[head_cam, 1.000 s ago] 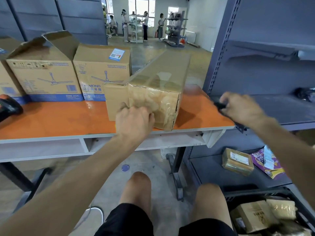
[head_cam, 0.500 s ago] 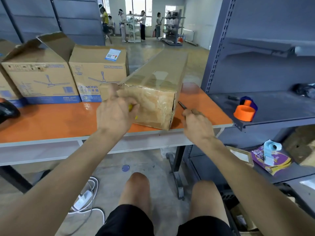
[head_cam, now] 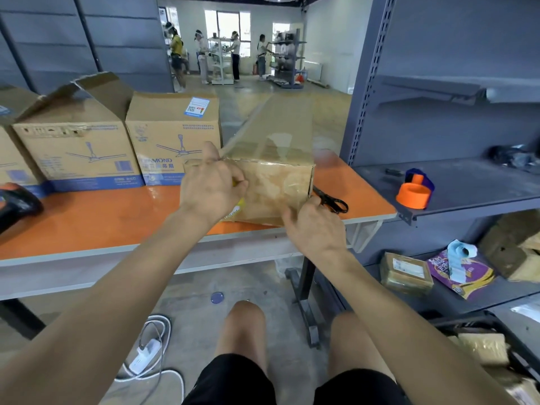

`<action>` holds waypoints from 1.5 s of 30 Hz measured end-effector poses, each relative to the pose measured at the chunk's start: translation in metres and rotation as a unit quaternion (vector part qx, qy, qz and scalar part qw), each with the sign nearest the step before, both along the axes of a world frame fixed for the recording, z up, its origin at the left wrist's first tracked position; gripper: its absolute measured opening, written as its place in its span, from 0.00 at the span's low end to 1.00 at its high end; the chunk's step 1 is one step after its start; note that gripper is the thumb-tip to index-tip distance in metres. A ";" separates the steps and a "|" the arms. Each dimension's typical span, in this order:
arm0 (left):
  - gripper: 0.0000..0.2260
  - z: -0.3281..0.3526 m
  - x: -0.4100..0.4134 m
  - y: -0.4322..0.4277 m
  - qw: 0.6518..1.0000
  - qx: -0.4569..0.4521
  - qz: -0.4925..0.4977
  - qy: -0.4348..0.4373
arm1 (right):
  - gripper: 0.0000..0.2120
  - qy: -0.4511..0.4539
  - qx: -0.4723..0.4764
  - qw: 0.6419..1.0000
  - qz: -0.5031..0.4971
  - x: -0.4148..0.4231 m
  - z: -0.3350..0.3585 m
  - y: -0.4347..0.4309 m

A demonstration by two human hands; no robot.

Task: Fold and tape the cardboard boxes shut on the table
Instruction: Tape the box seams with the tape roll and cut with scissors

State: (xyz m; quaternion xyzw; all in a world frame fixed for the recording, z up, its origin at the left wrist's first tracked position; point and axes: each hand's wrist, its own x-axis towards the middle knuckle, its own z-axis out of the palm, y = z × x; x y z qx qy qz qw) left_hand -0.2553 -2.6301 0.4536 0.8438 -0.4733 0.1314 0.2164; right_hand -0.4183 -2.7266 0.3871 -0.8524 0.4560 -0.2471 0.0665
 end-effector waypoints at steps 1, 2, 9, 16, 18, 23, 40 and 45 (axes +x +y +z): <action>0.07 0.000 -0.003 -0.002 1.000 0.008 -0.004 -0.004 | 0.18 -0.001 -0.007 1.000 -0.005 -0.003 0.001 -0.002; 0.07 0.000 -0.006 -0.004 1.000 0.015 -0.007 -0.009 | 0.12 0.001 -0.013 1.000 -0.010 -0.007 0.002 -0.005; 0.09 -0.005 -0.016 -0.014 0.999 0.016 0.031 -0.037 | 0.07 0.050 -0.099 0.994 0.015 -0.015 -0.001 -0.003; 0.09 -0.004 -0.014 -0.022 0.997 0.047 0.030 -0.059 | 0.08 0.089 -0.137 0.986 0.041 -0.007 0.009 -0.013; 0.08 -0.004 -0.012 -0.022 0.996 0.054 0.024 -0.061 | 0.07 0.076 -0.143 0.986 0.041 -0.002 0.012 -0.019; 0.07 -0.005 -0.010 -0.020 0.996 0.057 -0.011 -0.061 | 0.13 0.099 -0.116 0.988 0.014 0.012 0.013 -0.032; 0.08 -0.010 -0.005 -0.022 0.998 0.030 -0.047 -0.038 | 0.18 0.014 -0.029 0.996 0.084 -0.013 0.007 -0.099; 0.07 -0.009 -0.005 -0.021 0.996 0.038 -0.068 -0.033 | 0.21 0.018 -0.098 0.991 0.093 -0.007 0.002 -0.106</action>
